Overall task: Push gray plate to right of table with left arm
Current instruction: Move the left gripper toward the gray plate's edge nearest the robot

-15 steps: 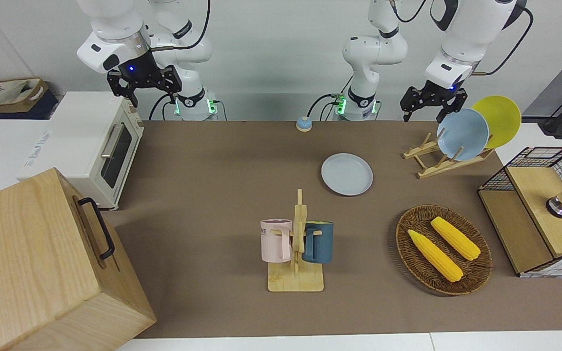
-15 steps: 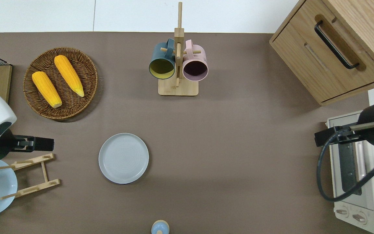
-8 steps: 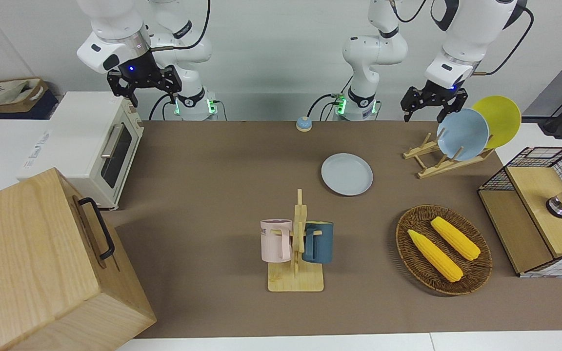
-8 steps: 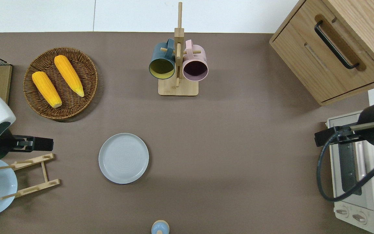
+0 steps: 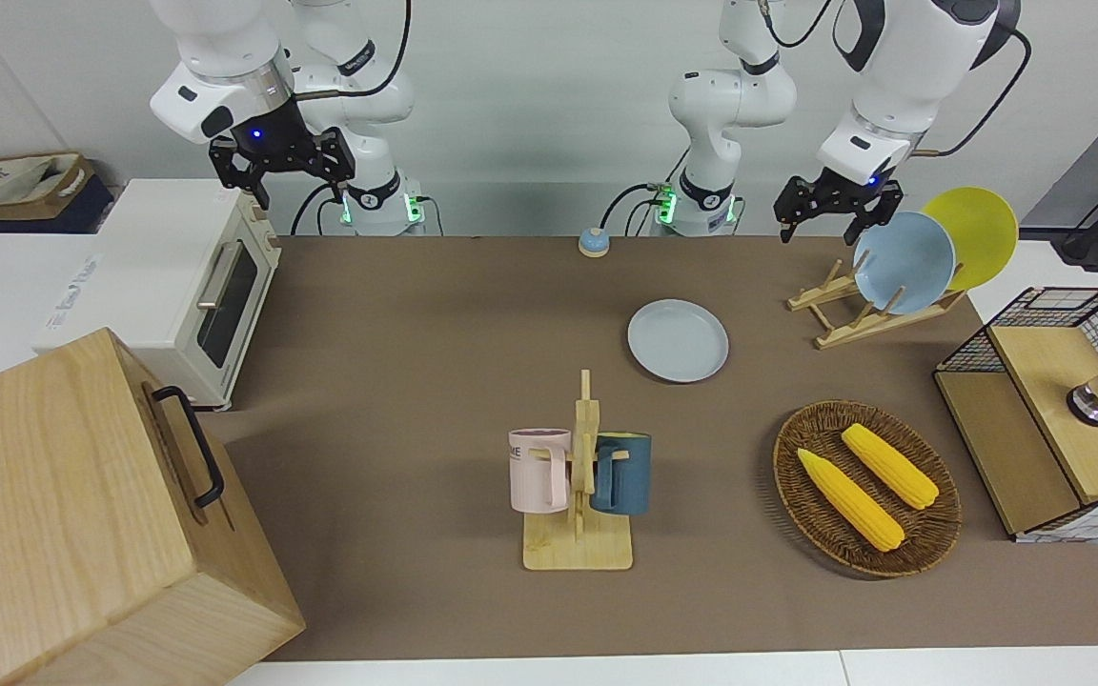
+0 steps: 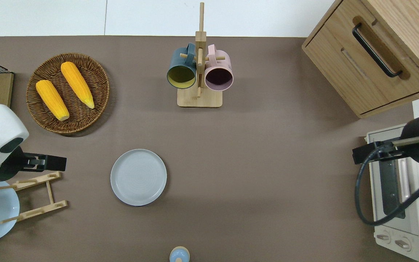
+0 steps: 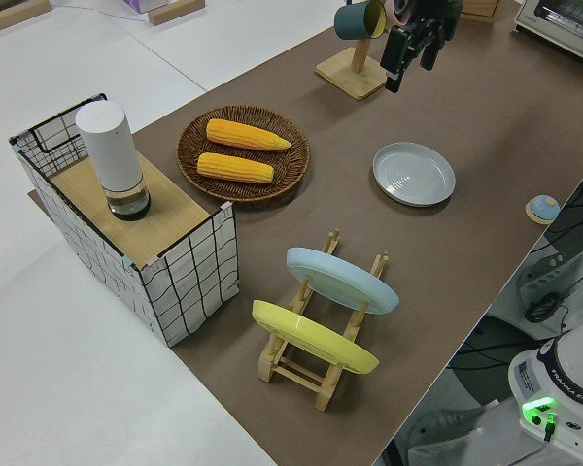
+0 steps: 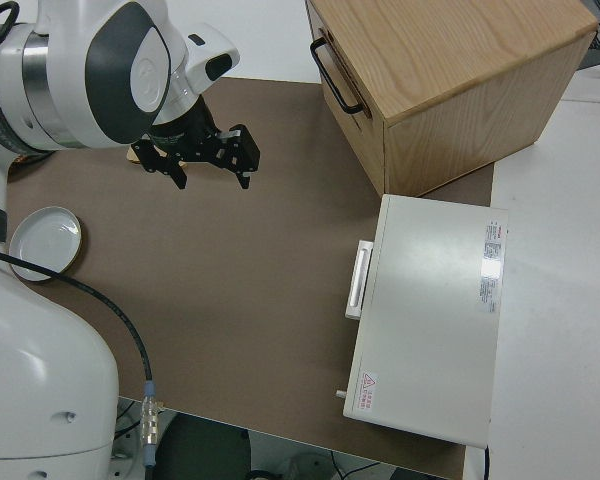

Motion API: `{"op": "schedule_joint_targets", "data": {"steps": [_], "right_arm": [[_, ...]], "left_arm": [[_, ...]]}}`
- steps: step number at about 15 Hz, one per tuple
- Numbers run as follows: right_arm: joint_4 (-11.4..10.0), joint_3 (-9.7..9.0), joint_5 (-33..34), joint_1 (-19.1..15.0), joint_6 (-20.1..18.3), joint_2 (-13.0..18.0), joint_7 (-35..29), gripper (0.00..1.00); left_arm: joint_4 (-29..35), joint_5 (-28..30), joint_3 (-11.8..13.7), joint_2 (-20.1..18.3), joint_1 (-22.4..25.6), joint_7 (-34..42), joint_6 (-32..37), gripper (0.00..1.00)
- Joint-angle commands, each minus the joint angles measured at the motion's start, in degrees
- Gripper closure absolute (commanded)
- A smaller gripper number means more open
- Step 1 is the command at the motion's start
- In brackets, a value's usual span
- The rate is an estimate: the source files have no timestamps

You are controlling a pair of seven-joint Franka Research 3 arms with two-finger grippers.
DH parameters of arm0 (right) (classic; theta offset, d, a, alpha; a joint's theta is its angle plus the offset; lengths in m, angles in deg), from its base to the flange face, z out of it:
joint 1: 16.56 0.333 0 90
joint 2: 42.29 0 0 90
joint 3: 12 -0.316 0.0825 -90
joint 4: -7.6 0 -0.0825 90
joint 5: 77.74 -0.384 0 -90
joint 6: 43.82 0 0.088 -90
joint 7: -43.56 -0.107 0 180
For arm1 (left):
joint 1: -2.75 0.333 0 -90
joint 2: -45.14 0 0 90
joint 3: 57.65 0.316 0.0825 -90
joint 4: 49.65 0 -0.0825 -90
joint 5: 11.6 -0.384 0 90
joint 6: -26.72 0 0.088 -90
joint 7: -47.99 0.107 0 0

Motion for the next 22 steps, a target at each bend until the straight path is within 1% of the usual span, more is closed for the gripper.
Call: {"op": "schedule_joint_targets", "data": {"steps": [1, 7, 14, 18, 22], "right_arm": [[0.5, -0.92, -0.2, -1.1, -0.9, 0.1, -0.7, 0.017], [0.5, -0.92, -0.2, -1.1, -0.9, 0.1, -0.8, 0.017], [0.5, -0.92, -0.2, -1.1, -0.9, 0.1, -0.7, 0.017], [0.5, -0.92, -0.2, -1.2, -0.9, 0.1, -0.8, 0.017], [0.5, -0.92, -0.2, -1.1, -0.9, 0.1, -0.7, 0.017]], "left_arm": [[2.4, 0.3, 0.0, -0.3, -0.6, -1.6, -0.9, 0.00], [6.4, 0.7, -1.2, -0.2, -0.7, -2.8, -4.2, 0.00], [10.4, 0.9, -1.2, 0.1, -0.7, -2.7, -8.2, 0.00], [11.1, 1.0, -1.2, 0.0, -0.7, -2.7, -8.4, 0.00], [14.9, 2.3, -1.2, -0.7, -0.7, -2.9, -12.2, 0.00]]}}
